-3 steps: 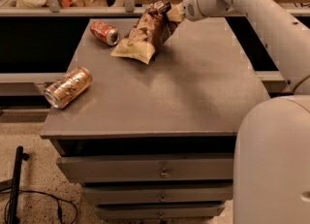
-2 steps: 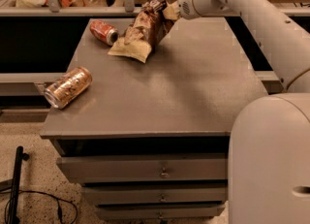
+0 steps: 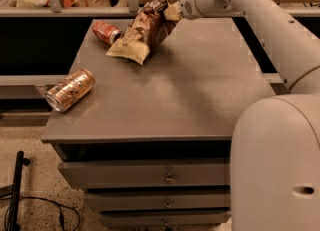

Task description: Move brown chip bag near coke can

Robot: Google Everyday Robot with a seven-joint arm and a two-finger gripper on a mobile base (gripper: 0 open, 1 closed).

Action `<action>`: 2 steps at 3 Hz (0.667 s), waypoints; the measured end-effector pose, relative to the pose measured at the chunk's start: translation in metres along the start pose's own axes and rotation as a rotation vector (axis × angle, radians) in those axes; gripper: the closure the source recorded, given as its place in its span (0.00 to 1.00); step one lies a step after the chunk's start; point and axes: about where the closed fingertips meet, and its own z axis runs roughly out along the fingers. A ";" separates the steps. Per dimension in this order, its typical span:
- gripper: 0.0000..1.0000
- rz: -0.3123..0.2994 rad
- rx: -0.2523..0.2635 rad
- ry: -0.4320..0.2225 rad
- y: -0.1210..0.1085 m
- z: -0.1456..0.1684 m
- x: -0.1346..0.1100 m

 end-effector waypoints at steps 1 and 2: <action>0.36 0.002 -0.009 0.006 0.002 0.001 0.000; 0.13 0.000 -0.020 0.010 0.002 0.001 0.001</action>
Offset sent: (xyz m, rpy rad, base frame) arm -0.0016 -0.0061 0.0042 -0.0009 0.0137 0.0223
